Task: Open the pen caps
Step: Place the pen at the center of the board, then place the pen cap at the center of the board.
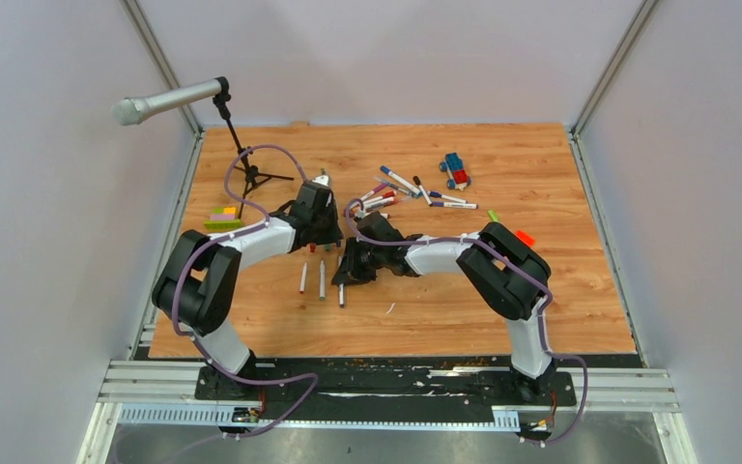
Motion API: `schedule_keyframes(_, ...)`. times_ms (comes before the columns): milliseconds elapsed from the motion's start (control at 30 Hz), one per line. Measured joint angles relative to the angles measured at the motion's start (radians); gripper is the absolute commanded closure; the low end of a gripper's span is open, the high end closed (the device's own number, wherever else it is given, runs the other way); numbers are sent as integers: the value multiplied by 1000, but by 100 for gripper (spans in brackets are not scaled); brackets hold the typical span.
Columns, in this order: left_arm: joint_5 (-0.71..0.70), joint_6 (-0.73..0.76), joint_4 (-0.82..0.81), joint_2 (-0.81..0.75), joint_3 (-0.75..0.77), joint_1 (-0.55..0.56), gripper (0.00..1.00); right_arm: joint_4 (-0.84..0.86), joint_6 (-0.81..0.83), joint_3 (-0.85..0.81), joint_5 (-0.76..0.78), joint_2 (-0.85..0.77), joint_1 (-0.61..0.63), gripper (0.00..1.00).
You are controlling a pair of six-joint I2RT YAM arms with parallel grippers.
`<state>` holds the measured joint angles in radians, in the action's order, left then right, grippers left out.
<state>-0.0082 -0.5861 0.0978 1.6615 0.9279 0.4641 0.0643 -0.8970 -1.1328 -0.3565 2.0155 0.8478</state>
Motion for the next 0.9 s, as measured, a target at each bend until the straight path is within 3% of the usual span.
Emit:
schedule_keyframes(300, 0, 18, 35, 47, 37, -1, 89, 4, -15, 0, 6, 0, 0, 75)
schedule_keyframes(633, 0, 28, 59, 58, 50, -1, 85, 7, -17, 0, 19, -3, 1, 74)
schedule_keyframes(900, -1, 40, 82, 58, 74, -1, 72, -1, 39, 27, 50, -39, -2, 73)
